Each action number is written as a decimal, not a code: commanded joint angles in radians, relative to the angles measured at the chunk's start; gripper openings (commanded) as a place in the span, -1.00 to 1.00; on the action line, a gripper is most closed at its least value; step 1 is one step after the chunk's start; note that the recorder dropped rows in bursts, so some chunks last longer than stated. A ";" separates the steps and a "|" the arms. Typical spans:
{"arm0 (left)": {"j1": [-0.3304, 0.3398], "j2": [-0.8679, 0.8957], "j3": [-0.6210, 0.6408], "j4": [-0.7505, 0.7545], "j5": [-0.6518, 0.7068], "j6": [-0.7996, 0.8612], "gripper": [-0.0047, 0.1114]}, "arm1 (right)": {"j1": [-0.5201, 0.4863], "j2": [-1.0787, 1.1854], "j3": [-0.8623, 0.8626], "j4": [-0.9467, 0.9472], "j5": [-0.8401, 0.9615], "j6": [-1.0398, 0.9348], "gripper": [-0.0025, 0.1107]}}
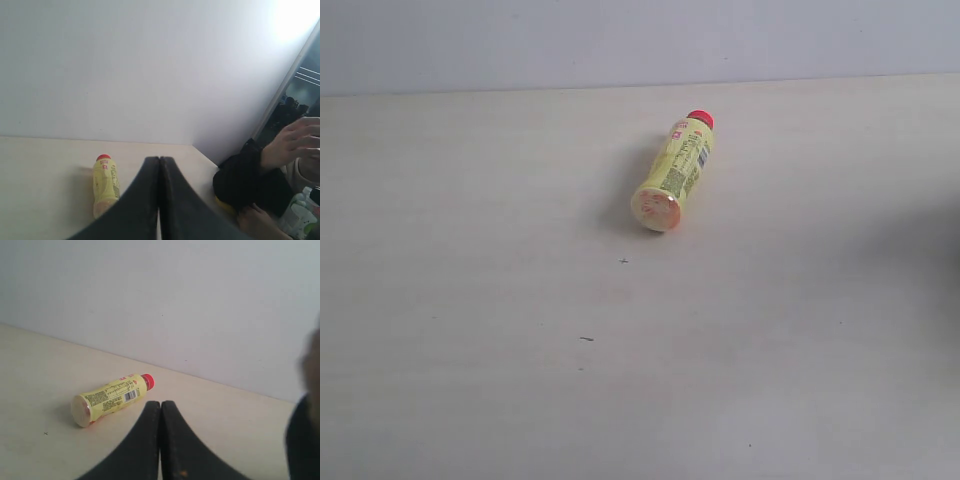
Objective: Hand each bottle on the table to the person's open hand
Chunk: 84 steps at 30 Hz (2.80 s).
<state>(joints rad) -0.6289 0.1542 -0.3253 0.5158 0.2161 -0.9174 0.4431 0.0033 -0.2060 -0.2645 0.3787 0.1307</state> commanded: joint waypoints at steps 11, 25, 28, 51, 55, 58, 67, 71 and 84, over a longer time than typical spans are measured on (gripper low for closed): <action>0.002 -0.007 0.003 0.048 -0.006 0.006 -0.92 | -0.002 -0.003 0.002 0.000 -0.003 0.001 -0.96; 0.002 -0.007 -0.003 0.338 -0.054 0.026 -0.92 | -0.002 -0.003 0.002 0.000 -0.003 0.001 -0.96; 0.002 -0.007 -0.003 0.326 -0.142 -0.022 -0.92 | -0.002 -0.003 0.002 0.000 -0.003 0.001 -0.96; 0.002 0.018 -0.003 0.213 -0.675 0.090 -0.92 | -0.002 -0.003 0.002 0.000 -0.003 0.001 -0.96; 0.002 0.123 -0.040 -0.169 -0.464 0.358 -0.92 | -0.002 -0.003 0.002 0.000 -0.003 0.001 -0.96; 0.002 0.274 -0.118 -0.310 -0.313 0.546 -0.92 | -0.002 -0.003 0.002 0.000 -0.003 0.001 -0.96; 0.025 0.850 -0.509 -0.318 0.057 0.537 -0.92 | -0.002 -0.003 0.002 0.000 -0.003 0.001 -0.96; 0.051 1.099 -0.703 -0.309 0.239 0.537 -0.80 | -0.002 -0.003 0.002 0.000 -0.003 0.001 -0.96; 0.051 1.562 -1.112 -0.246 0.337 0.535 0.09 | -0.002 -0.003 0.002 0.000 -0.003 0.001 -0.96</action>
<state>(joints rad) -0.5805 1.6474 -1.3676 0.2500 0.5397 -0.3812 0.4431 0.0033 -0.2060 -0.2645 0.3791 0.1307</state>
